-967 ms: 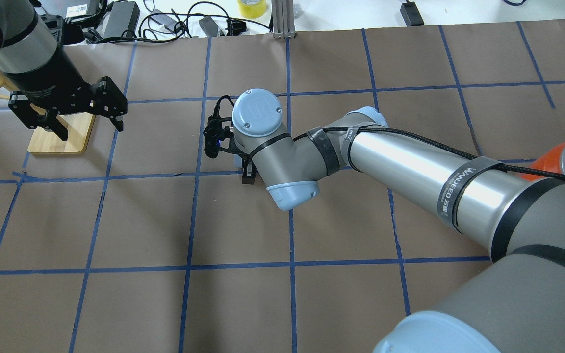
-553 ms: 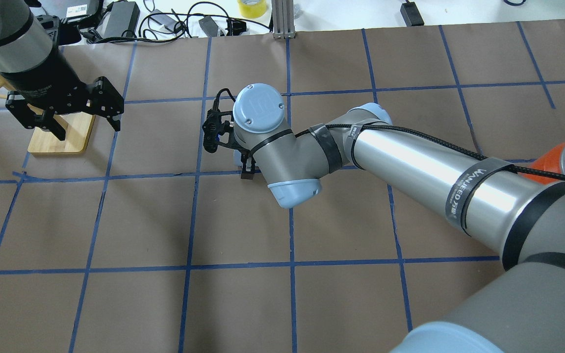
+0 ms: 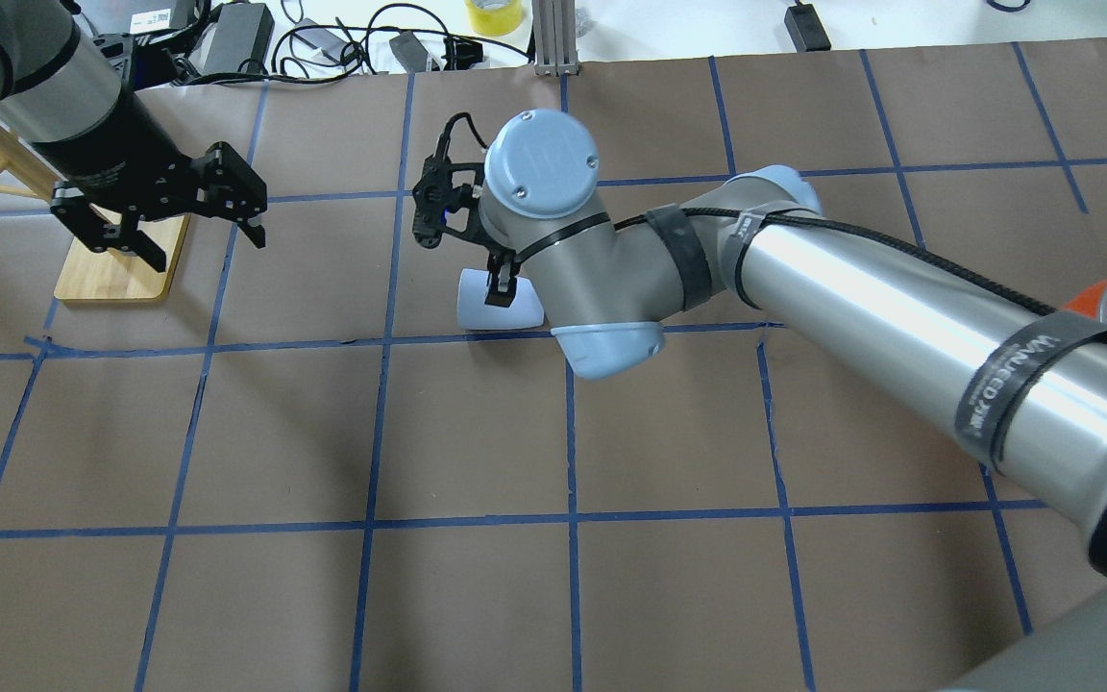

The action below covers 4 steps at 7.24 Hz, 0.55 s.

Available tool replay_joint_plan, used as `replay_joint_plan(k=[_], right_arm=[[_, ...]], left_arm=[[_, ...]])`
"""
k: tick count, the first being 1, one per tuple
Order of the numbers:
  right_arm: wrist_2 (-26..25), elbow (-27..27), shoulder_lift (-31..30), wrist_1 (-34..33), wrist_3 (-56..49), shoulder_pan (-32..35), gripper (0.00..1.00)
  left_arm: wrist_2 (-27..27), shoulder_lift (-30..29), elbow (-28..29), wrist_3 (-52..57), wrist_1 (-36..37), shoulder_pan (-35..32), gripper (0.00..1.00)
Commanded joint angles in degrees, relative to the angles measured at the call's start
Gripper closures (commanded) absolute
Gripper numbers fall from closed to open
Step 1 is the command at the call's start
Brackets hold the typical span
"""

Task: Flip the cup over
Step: 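Release the cup and raise the right gripper while the left gripper approaches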

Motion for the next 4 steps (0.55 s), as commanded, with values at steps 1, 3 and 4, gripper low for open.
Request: replay_joint_plan(k=[1,3,4], right_arm=[[-0.4,-0.4,-3.0,2.9,2.0,-12.4,0.01],[-0.7,-1.3,-5.2,10.0,6.0,-19.7,0.01],[-1.9,-1.5,-6.5,12.6,12.0,-21.9,0.0]], left_arm=[[-9.7,-8.0,-3.2,-0.4,13.6,-0.3,0.0],[-13.8,-15.0,-3.2,2.8,20.3,-1.9,0.0],[-17.3,-17.4,-3.2,2.8,21.0,-3.3,0.0]])
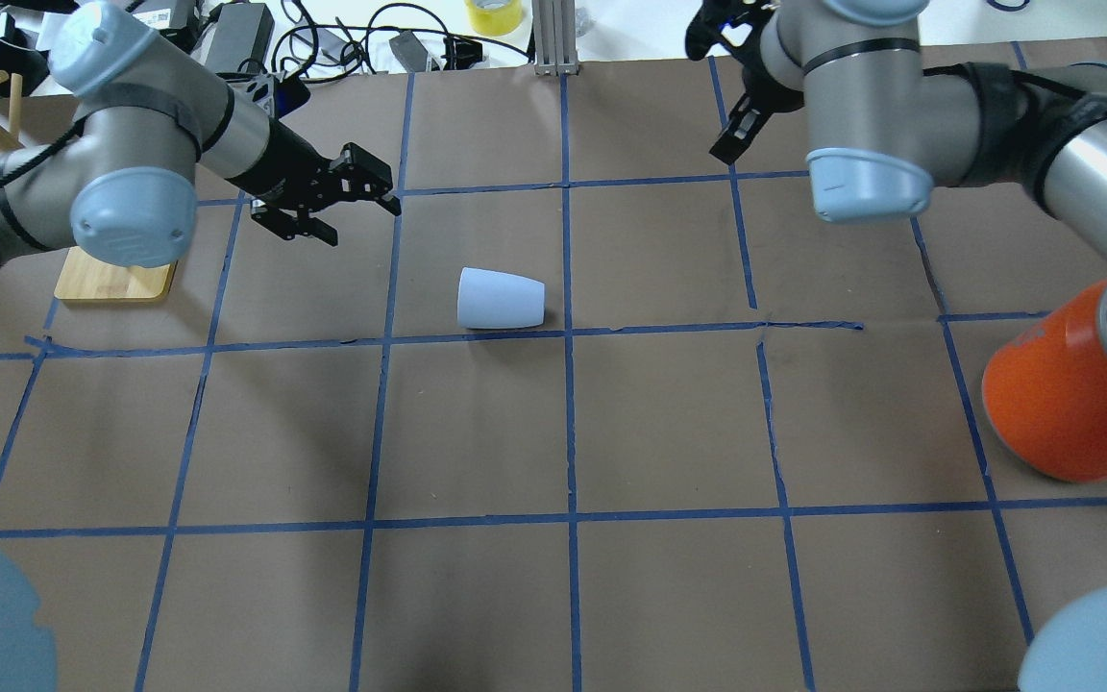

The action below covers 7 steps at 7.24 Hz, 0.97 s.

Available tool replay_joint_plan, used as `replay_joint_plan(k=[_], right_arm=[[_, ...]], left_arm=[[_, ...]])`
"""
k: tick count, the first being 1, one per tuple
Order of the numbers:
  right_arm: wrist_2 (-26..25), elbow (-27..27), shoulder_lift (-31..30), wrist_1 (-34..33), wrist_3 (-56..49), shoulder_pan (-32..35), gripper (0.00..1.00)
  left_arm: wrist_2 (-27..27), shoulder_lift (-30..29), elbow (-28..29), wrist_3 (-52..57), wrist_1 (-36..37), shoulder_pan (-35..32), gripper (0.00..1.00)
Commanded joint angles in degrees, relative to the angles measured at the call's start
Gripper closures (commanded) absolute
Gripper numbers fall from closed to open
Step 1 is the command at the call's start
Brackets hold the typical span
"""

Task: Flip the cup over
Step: 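Release the cup and raise the right gripper while the left gripper approaches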

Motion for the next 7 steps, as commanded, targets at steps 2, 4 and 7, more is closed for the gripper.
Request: replay_joint_plan(k=[2,4,7], right_arm=[[-3.3,-0.4,-7.1,13.2,16.0,-5.4,0.0],[-3.3,-0.3,-11.5,19.4,31.7,-5.9,0.0],[-3.1,-0.3,-14.8,28.9,44.3,-5.8,0.0]], left_arm=[[-4.5,-6.5,-0.2,0.6,2.2,-3.9,0.0],[-4.6,-6.7,-1.3,0.4,2.1,-6.3,0.0],[-8.9,-6.7,-4.4,0.5,1.8,-7.7,0.12]])
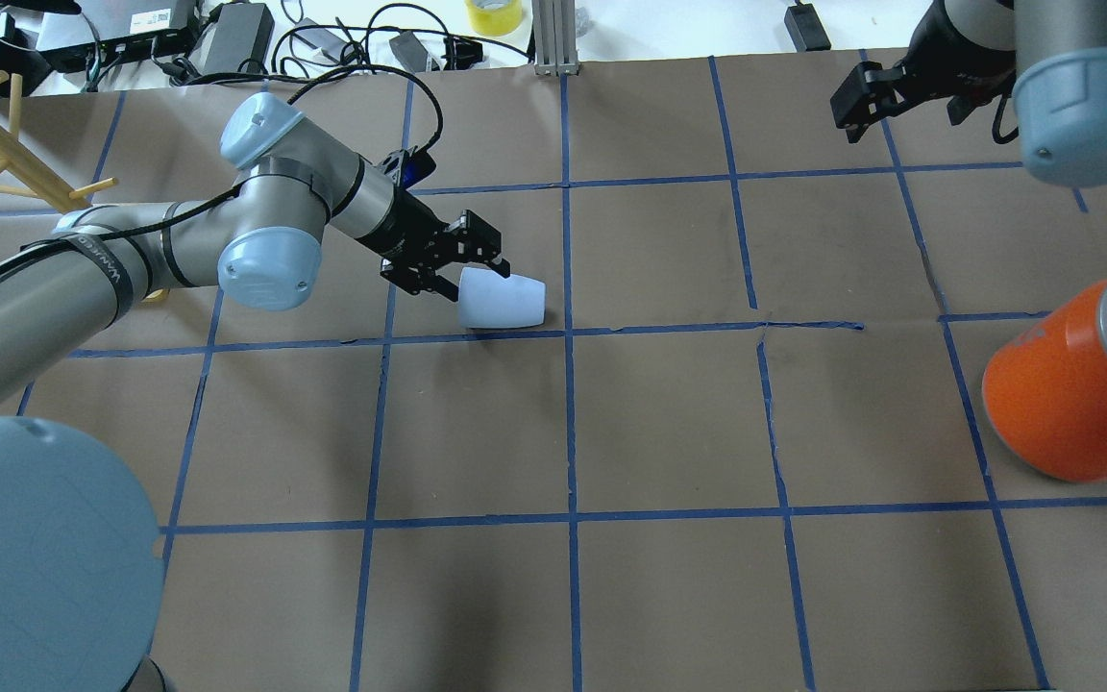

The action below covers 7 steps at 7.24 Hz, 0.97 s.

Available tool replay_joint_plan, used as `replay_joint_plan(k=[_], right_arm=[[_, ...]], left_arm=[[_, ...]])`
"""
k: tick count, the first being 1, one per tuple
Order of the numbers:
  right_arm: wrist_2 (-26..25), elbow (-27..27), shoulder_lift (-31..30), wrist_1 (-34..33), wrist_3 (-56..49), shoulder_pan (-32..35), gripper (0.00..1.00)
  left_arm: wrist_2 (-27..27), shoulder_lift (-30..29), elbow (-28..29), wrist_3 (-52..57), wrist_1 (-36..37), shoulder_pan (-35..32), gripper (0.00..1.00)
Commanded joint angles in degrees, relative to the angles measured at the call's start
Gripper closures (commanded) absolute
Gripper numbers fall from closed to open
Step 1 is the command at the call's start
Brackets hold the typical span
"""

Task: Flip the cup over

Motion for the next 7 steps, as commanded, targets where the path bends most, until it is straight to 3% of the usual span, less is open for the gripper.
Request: replay_joint_plan(k=[1,2,3,6,7], right_arm=[[0.4,0.0,-3.1,8.3,9.1,0.2,0.0],[0.6,0.4,-4.3,9.4,14.1,0.3,0.0],[0.5,0.5,-4.3,9.4,14.4,0.3,0.0],[0.1,0.7,-4.3,9.7,14.4,0.3,0.0],[0.2,0.7,-4.6,9.7,14.4,0.3,0.0]], left_arm=[[-0.6,0.0,-1.7,0.0,0.0,-0.6,0.29],[-1.0,0.0,-1.4,-0.3,0.1,-0.6,0.76],[-1.1,0.0,-1.0,-2.5,0.4,-0.6,1.0],[2.0,2.1,3.8,-9.3,-0.2,-0.6,1.0],[7.9,2.2,5.0,-13.3,0.2,-0.8,1.0]])
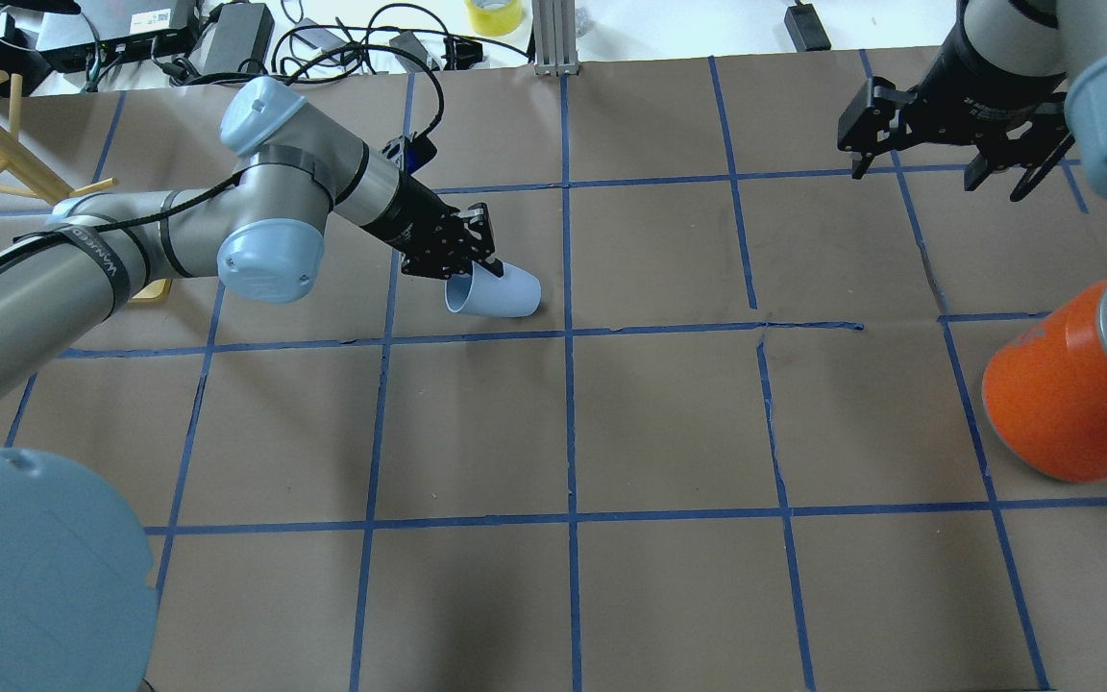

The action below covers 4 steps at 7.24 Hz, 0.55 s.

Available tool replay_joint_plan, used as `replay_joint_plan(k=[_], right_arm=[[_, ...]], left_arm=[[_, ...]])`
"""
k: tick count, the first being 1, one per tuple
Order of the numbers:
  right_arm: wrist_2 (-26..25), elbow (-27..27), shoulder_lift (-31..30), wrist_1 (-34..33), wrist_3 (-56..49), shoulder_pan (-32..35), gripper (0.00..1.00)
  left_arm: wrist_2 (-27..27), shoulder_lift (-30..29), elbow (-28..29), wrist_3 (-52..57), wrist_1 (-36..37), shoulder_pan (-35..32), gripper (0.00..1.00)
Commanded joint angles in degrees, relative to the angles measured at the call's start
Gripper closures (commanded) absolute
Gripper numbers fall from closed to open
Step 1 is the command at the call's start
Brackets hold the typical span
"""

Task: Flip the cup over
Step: 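Rotate the white cup upright with the left gripper and set it down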

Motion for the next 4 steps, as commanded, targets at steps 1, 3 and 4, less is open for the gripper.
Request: replay_joint_plan(k=[1,3,4], right_arm=[[0.2,-0.1,-0.9,0.0,0.1,0.0,0.0],[0.7,0.1,-2.6,0.1,0.0,0.4,0.0],[1.0,0.1,-3.7,0.1,0.0,0.7,0.0]], left_arm=[[7.6,0.9,2.2,-4.0,0.1,-0.2,1.0],[18.3,2.3,5.3,-2.3,-0.3,-0.1,1.0],[21.7,2.4,7.7,3.1,-2.0,0.3,1.0]])
